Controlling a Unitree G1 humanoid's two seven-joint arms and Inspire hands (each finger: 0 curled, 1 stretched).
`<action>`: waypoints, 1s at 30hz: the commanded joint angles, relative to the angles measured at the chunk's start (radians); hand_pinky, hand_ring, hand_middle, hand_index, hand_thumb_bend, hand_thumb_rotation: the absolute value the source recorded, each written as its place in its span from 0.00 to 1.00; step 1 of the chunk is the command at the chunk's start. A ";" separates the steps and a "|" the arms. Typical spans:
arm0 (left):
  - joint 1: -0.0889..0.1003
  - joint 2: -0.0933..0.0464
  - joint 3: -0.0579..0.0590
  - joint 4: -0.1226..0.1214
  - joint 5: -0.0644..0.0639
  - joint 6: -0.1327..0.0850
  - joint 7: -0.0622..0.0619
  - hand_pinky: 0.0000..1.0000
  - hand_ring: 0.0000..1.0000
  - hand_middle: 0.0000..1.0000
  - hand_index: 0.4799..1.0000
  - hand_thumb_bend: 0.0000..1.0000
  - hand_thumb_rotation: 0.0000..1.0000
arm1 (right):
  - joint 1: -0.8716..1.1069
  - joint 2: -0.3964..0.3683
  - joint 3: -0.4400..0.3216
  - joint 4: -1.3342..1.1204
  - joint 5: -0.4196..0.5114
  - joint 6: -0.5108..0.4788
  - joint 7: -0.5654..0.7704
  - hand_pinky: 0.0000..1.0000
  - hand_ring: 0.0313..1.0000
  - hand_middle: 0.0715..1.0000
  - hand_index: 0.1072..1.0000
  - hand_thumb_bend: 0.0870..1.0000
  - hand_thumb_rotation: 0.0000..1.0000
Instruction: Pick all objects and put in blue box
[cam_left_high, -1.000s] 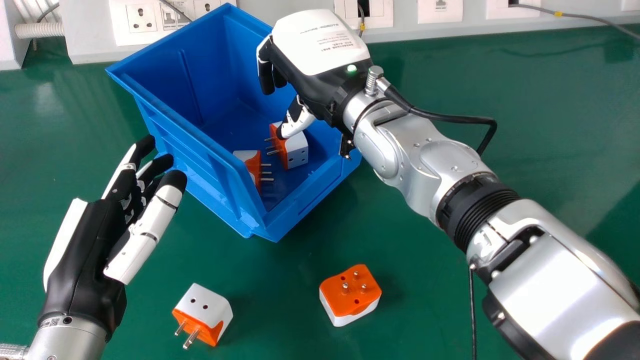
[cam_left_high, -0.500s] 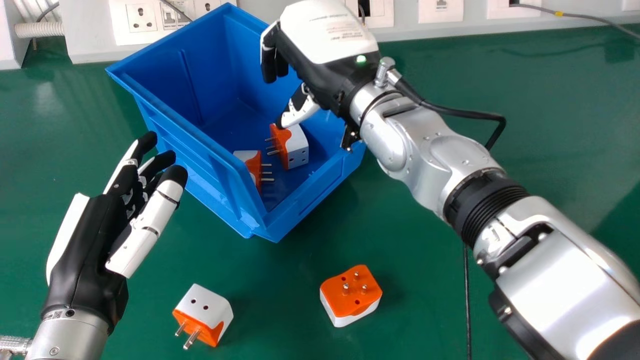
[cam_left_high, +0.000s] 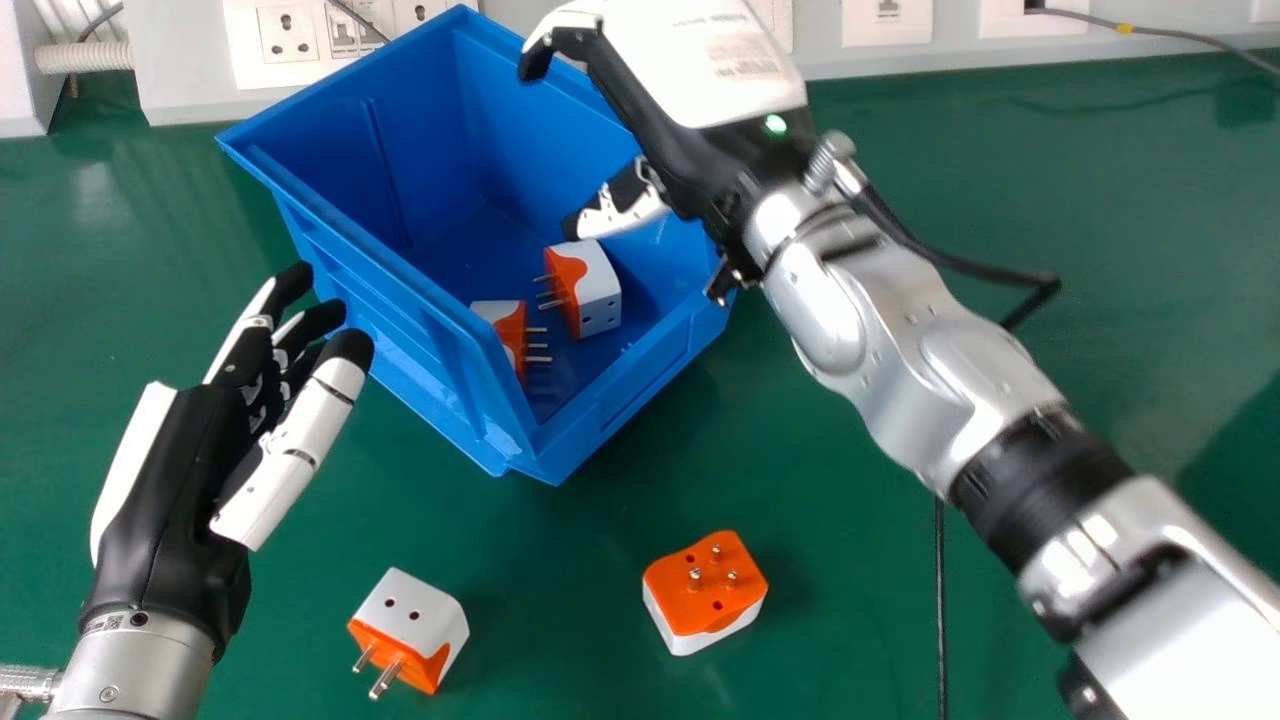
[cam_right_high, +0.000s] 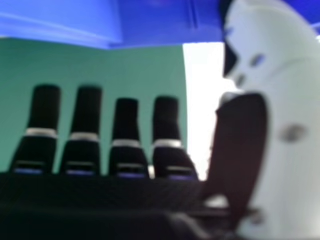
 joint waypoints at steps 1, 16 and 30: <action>-0.004 0.008 0.012 -0.003 0.002 -0.028 0.001 0.82 0.90 0.92 0.90 0.44 0.68 | 0.023 -0.026 -0.020 -0.093 -0.021 0.021 -0.009 0.79 0.87 0.90 0.83 0.56 0.07; -0.016 0.010 0.037 0.013 -0.019 -0.030 -0.013 0.83 0.91 0.92 0.90 0.43 0.68 | 0.482 -0.129 -0.100 -0.694 -0.071 0.120 0.082 0.99 1.00 1.00 0.99 0.55 0.45; 0.002 0.009 0.046 0.011 -0.047 -0.043 -0.031 0.84 0.92 0.93 0.91 0.45 0.69 | 1.015 -0.082 -0.186 -1.087 -0.140 0.159 0.035 1.00 1.00 1.00 1.00 0.55 0.52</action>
